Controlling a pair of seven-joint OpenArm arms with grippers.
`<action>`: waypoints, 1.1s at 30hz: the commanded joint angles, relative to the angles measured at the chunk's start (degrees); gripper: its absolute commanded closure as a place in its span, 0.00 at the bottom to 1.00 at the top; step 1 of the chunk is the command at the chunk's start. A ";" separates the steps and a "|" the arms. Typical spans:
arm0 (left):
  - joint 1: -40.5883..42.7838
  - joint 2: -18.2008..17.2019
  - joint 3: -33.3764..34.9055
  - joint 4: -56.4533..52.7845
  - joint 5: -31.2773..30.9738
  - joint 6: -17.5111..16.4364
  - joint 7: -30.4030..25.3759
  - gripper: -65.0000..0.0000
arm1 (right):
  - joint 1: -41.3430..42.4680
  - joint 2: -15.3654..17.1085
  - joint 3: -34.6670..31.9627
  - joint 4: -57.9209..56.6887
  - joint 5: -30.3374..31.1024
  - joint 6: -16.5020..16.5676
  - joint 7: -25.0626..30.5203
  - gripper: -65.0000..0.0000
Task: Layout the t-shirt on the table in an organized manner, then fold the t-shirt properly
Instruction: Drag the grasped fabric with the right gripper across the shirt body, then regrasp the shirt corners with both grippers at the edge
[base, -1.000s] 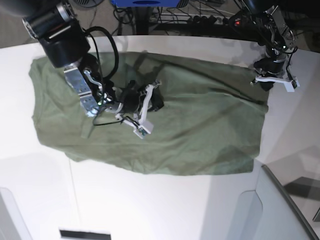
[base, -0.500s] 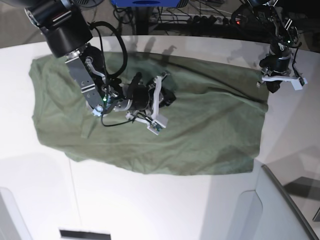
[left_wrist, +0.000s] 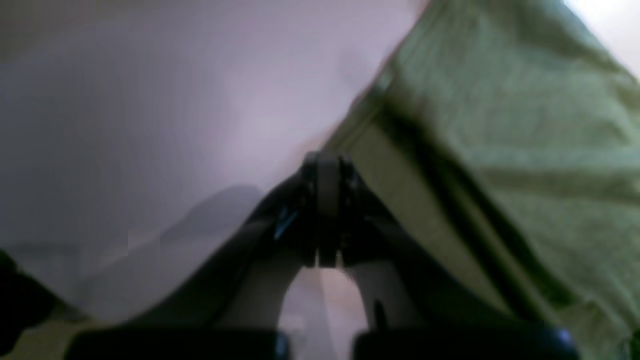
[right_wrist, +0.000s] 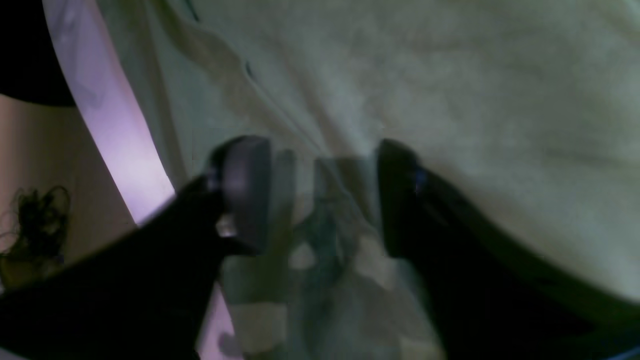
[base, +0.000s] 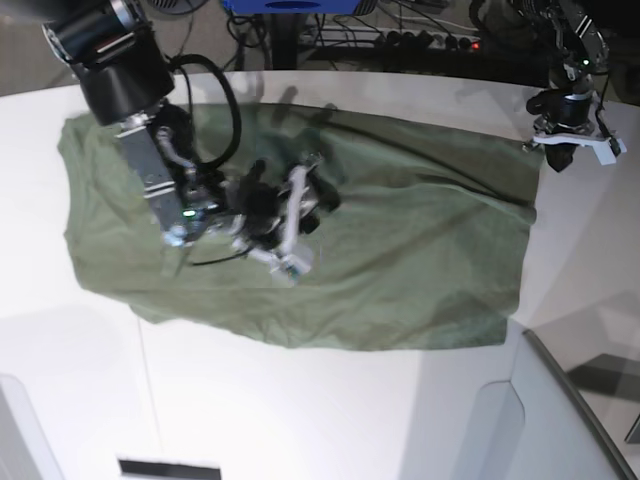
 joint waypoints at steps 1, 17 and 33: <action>-0.09 -0.68 0.03 2.09 -0.76 -0.37 -1.18 1.00 | -0.38 1.22 3.76 3.69 1.42 -0.19 1.48 0.66; 2.11 2.75 -11.05 1.56 -0.85 -0.11 -1.18 0.92 | -25.35 1.22 55.37 17.84 7.40 0.25 -3.27 0.40; -2.99 0.73 -9.12 -12.59 -8.32 -0.46 1.99 0.62 | -25.70 0.78 66.27 11.51 26.92 0.34 -14.08 0.26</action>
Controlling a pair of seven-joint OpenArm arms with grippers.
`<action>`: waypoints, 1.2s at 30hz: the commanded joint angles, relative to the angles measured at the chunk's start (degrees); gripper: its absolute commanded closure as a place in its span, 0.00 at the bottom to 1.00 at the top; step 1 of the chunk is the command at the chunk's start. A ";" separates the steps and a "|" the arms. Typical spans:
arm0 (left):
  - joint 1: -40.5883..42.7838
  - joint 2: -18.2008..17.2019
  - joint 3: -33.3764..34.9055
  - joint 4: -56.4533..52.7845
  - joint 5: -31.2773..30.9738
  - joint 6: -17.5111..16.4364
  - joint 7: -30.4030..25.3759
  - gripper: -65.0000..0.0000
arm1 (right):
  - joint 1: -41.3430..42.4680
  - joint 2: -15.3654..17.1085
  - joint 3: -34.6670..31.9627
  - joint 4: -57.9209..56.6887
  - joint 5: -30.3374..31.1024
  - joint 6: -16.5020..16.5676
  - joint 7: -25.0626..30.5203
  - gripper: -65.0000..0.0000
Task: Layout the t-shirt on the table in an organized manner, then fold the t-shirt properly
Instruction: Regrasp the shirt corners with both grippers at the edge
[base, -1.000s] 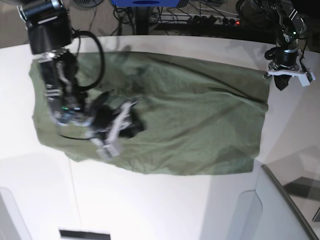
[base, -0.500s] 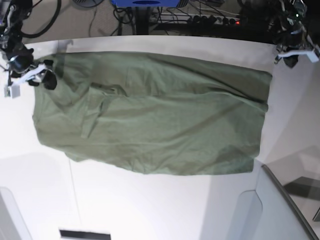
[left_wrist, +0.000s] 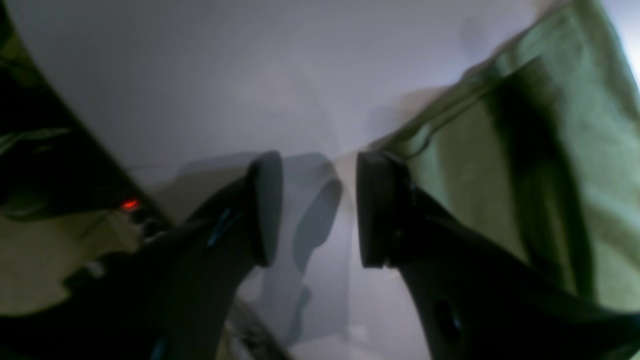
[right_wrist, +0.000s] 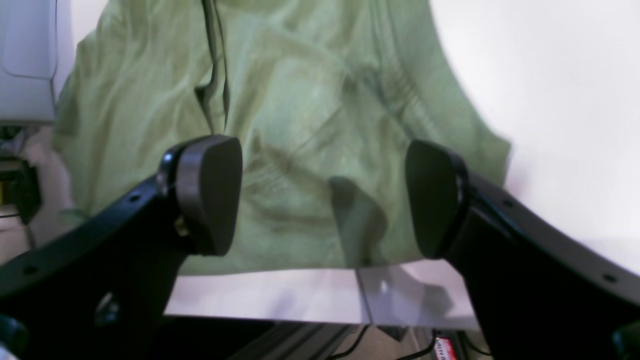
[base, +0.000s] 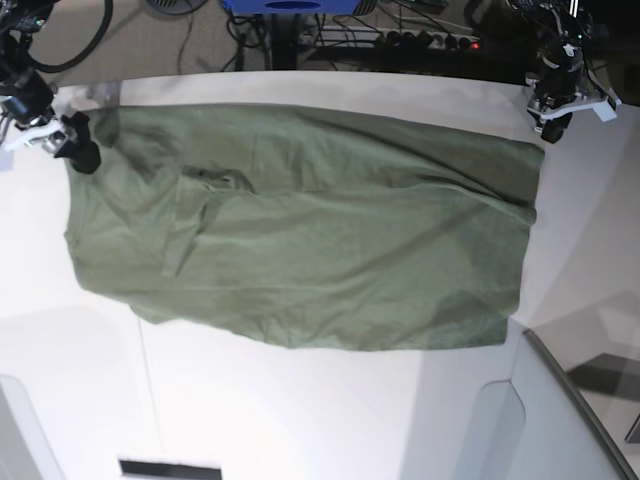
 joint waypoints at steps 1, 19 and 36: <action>-0.35 -0.63 1.03 0.11 0.05 -0.05 0.26 0.62 | -0.04 0.84 1.40 0.73 1.83 0.47 0.17 0.26; -1.32 -0.28 3.58 1.60 -0.21 -0.05 0.61 0.62 | -1.53 0.05 3.33 0.65 1.74 4.82 -2.91 0.26; 1.32 0.34 10.08 7.75 -7.86 0.22 0.70 0.61 | -1.18 0.40 3.16 0.65 1.74 4.82 -3.00 0.26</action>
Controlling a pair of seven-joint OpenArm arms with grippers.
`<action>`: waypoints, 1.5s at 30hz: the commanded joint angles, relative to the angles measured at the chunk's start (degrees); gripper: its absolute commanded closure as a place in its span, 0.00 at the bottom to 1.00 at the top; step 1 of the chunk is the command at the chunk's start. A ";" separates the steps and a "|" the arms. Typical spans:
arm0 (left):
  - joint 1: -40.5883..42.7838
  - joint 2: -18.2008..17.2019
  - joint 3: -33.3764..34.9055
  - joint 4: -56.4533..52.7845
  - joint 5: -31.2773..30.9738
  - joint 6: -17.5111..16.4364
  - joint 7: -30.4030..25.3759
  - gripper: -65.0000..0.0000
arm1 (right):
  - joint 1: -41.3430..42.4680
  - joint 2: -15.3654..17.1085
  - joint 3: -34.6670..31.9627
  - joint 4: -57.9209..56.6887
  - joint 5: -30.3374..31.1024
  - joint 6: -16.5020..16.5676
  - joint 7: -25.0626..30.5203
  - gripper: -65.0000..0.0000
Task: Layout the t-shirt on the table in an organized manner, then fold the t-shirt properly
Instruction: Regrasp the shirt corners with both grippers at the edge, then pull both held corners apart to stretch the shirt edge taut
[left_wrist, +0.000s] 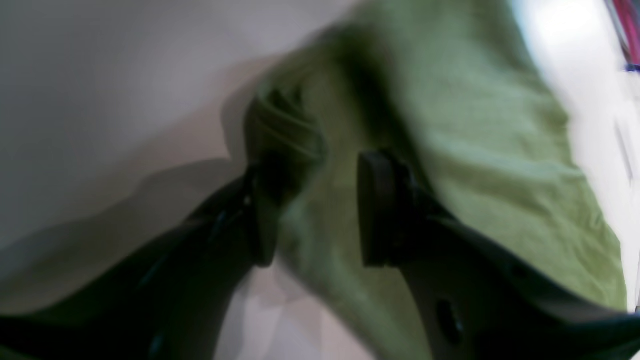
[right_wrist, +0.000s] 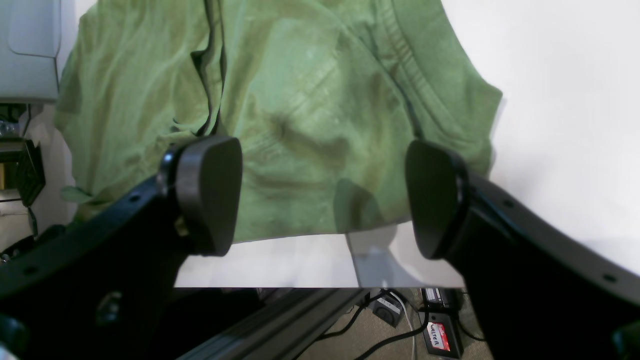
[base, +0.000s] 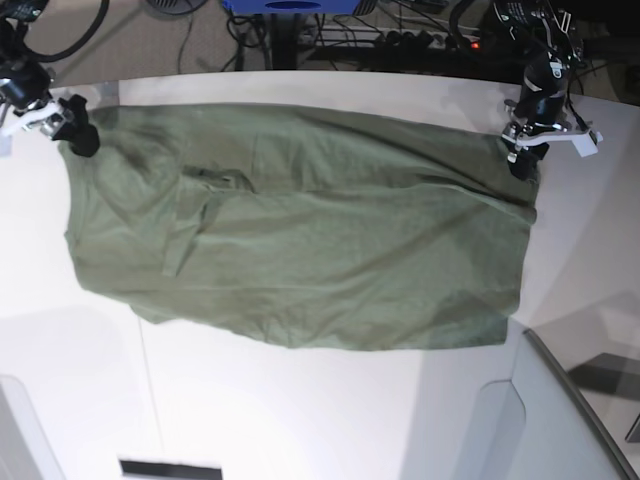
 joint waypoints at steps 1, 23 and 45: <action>0.05 -0.71 -0.23 0.80 -0.78 -0.07 -0.88 0.61 | -0.02 0.91 0.19 0.69 1.17 0.49 0.72 0.26; -0.74 -2.20 -0.67 -4.74 -0.52 2.04 -1.32 0.61 | -0.29 0.73 0.19 0.69 1.17 0.49 0.54 0.26; -3.99 -1.94 -0.67 -4.91 5.73 2.13 -1.40 0.63 | -2.13 -1.12 0.89 -4.85 1.26 0.49 1.33 0.26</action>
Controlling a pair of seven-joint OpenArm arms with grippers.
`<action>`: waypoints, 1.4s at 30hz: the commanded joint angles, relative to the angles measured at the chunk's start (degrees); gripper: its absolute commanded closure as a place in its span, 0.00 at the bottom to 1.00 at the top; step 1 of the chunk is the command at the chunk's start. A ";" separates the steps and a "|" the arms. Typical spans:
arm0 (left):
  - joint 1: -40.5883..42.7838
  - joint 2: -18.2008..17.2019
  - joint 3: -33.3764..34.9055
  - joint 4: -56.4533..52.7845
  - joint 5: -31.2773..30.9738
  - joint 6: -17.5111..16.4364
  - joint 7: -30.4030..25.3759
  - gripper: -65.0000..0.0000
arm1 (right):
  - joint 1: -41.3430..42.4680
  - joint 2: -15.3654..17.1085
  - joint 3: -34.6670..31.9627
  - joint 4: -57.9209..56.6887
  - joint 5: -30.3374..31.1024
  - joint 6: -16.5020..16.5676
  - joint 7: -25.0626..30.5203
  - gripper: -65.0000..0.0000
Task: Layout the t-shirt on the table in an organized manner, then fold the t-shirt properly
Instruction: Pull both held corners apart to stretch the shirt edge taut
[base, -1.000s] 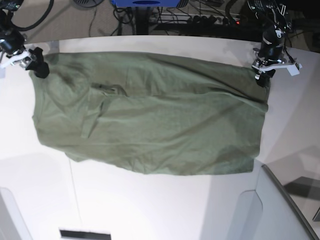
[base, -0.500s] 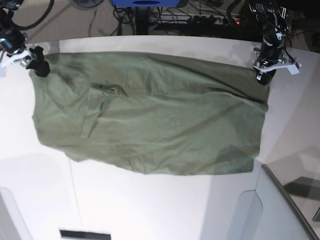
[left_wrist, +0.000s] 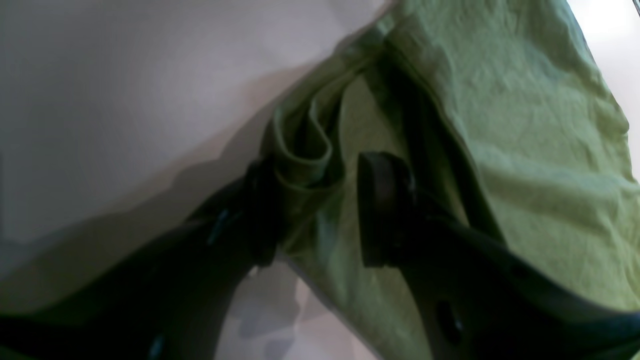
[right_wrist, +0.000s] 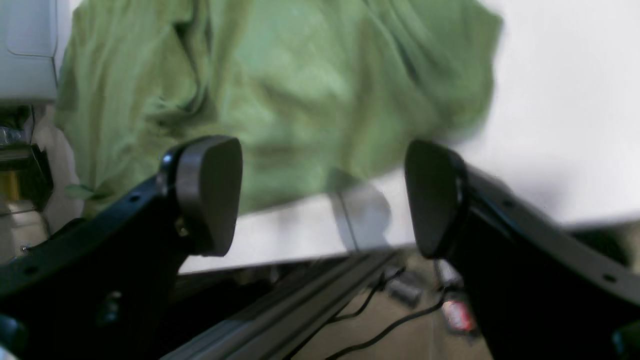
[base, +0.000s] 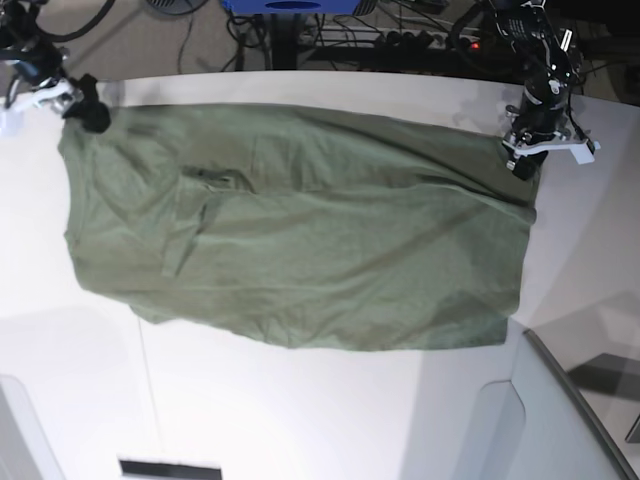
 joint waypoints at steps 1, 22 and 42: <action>0.01 -0.52 -0.17 0.66 -0.37 -0.38 -0.75 0.63 | 0.38 0.81 0.28 -0.11 1.35 0.58 1.36 0.26; 0.01 -0.70 -0.17 0.66 -0.37 -0.38 -0.75 0.66 | 3.72 2.57 0.10 -9.43 1.26 0.58 6.46 0.54; 0.62 -0.52 0.18 9.98 -0.37 -0.12 -0.13 1.00 | 5.48 2.13 -0.16 2.53 1.35 0.58 0.04 0.99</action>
